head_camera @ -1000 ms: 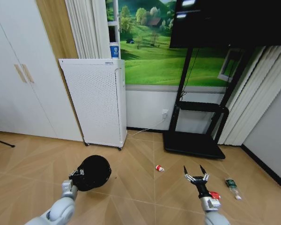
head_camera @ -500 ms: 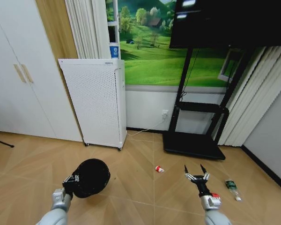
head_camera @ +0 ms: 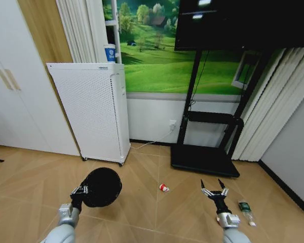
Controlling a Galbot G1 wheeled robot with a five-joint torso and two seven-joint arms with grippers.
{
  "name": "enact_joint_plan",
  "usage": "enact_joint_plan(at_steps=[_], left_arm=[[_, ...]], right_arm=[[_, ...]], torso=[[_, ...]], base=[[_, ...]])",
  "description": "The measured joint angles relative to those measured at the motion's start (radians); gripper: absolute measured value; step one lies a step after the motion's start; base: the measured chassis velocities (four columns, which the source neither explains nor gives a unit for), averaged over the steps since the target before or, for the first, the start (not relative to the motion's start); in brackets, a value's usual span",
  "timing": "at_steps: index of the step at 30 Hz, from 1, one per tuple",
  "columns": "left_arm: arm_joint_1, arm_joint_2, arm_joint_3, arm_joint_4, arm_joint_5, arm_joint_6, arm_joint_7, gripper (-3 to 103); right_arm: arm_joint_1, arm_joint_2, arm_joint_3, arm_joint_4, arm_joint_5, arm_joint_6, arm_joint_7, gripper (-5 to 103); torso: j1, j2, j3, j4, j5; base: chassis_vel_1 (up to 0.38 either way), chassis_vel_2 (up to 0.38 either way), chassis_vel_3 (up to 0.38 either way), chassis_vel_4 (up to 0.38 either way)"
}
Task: Pick up the trash bin and place the garbage on the floor into it.
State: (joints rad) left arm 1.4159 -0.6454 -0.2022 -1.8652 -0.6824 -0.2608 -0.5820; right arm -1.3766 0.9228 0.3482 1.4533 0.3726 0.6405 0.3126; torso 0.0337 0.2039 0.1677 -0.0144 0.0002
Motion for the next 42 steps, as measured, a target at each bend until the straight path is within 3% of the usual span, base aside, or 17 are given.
enact_joint_plan(at_steps=[7, 26, 33, 42], left_arm=[[0.013, -0.004, 0.000, -0.001, 0.035, -0.012, 0.012, 7], [0.047, -0.020, 0.004, 0.006, 0.082, -0.027, 0.048, 7], [0.048, -0.028, 0.013, 0.019, 0.085, -0.036, 0.065, 7], [0.040, -0.035, 0.022, 0.034, 0.085, -0.051, 0.072, 7]], right_arm=[[-0.011, -0.004, 0.003, 0.003, -0.010, -0.014, 0.014, 100], [-0.035, 0.014, 0.028, 0.008, -0.047, 0.018, -0.030, 100], [-0.051, 0.021, 0.037, 0.011, -0.053, 0.024, -0.033, 100], [-0.052, 0.034, 0.035, 0.003, -0.066, 0.031, -0.038, 100]], torso=[[0.000, 0.000, 0.000, 0.0011, -0.0004], [0.000, 0.001, 0.001, 0.0003, -0.0001], [0.008, 0.030, 0.022, 0.0003, -0.0004], [0.011, 0.042, 0.030, 0.0004, -0.0002]], base=[[0.051, 0.022, -0.052, -0.008], [-0.062, 0.057, 0.064, -0.056], [-0.067, 0.074, 0.039, -0.051], [0.014, -0.045, -0.012, 0.048]])
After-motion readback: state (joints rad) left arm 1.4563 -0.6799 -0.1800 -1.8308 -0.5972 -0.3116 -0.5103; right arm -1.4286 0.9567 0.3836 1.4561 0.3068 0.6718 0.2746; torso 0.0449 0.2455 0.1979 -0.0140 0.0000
